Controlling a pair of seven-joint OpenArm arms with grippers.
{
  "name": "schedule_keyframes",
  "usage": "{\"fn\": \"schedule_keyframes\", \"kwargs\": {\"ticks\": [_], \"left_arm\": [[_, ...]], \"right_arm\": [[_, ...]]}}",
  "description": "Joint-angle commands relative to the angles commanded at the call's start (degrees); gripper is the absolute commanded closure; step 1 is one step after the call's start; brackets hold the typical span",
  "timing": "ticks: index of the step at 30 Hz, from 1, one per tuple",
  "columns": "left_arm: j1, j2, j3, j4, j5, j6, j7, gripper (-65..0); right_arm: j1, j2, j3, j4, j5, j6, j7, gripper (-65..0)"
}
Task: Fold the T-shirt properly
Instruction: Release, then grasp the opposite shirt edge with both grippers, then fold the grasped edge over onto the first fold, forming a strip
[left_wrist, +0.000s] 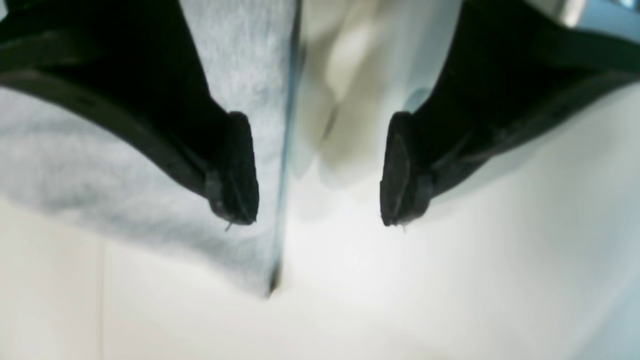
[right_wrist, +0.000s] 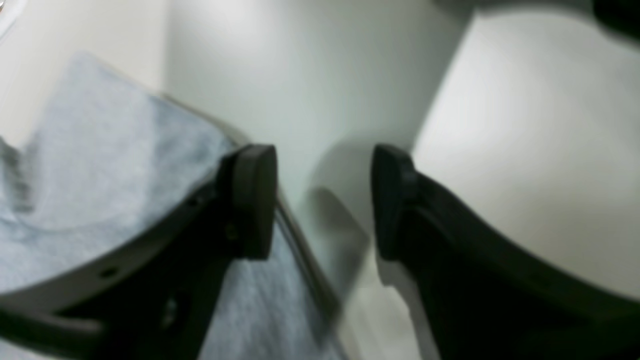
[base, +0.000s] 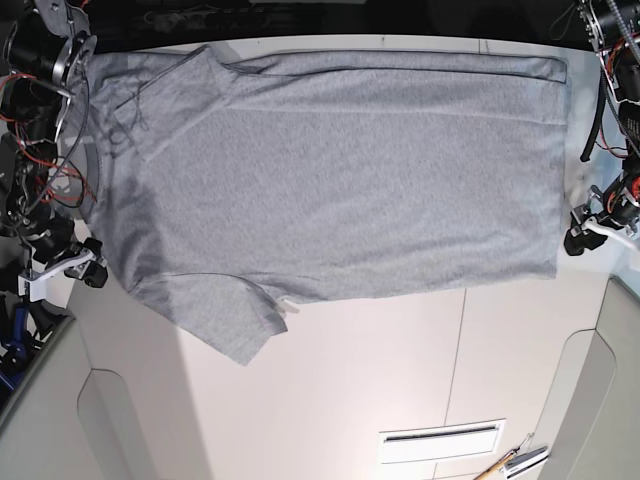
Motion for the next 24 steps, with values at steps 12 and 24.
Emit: {"fn": "schedule_keyframes", "kwargs": {"ticks": [12, 24], "left_arm": [[-3.15, 3.43, 8.13, -3.34, 2.47, 0.0, -0.83, -41.5], [-3.63, 3.69, 8.13, -1.79, 3.45, 0.0, -0.7, 0.0]], "right_arm": [[0.0, -4.66, -0.02, -0.66, 0.26, 3.72, -1.33, -30.0], [0.02, -5.51, 0.0, -0.48, 1.62, 4.96, -3.26, 0.0]]}}
